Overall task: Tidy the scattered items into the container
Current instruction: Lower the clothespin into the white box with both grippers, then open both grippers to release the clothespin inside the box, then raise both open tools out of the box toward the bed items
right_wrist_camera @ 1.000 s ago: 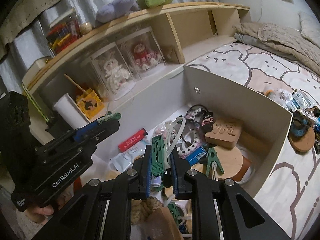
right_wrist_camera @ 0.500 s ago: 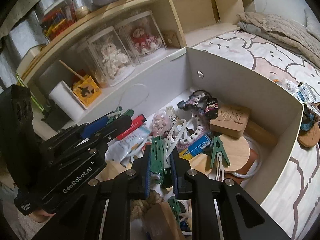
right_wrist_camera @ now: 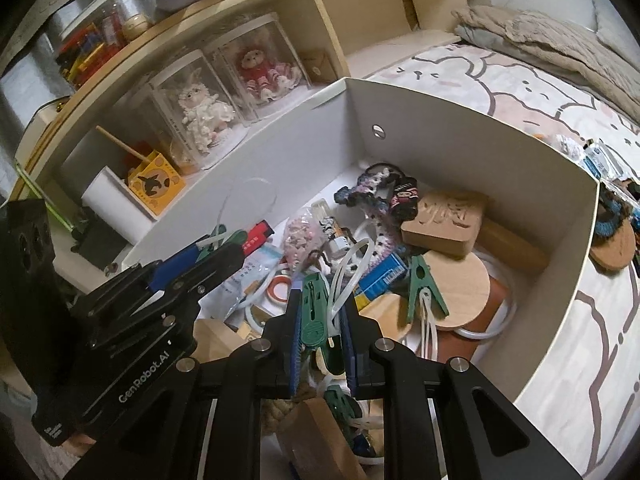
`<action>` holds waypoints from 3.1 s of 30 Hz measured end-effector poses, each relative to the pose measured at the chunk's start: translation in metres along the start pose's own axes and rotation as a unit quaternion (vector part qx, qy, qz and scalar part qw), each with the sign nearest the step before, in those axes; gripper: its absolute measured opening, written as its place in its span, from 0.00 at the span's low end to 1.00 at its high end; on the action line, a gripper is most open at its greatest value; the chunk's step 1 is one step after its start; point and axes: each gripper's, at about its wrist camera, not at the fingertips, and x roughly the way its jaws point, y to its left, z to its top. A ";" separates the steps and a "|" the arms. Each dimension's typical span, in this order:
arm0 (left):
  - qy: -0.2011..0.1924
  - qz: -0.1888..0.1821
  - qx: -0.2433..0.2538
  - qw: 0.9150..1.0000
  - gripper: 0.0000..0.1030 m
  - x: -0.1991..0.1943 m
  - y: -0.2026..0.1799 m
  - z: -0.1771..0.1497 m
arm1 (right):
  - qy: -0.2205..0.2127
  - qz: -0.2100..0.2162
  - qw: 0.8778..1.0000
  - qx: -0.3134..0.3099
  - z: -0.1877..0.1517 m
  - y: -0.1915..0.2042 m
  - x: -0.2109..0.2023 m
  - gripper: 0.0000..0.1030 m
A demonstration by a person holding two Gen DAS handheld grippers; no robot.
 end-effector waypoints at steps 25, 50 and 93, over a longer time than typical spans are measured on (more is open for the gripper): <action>-0.008 0.010 -0.009 1.000 0.24 -0.011 0.010 0.001 | -0.017 -0.033 0.999 -0.011 -0.001 0.007 -0.006 0.88; -0.032 0.078 -0.035 0.996 1.00 -0.042 0.023 0.007 | -0.041 -0.078 0.996 -0.011 -0.005 0.005 -0.026 0.88; -0.074 0.058 0.002 0.996 1.00 -0.088 -0.028 0.024 | -0.148 -0.135 0.980 -0.021 -0.013 -0.009 -0.117 1.00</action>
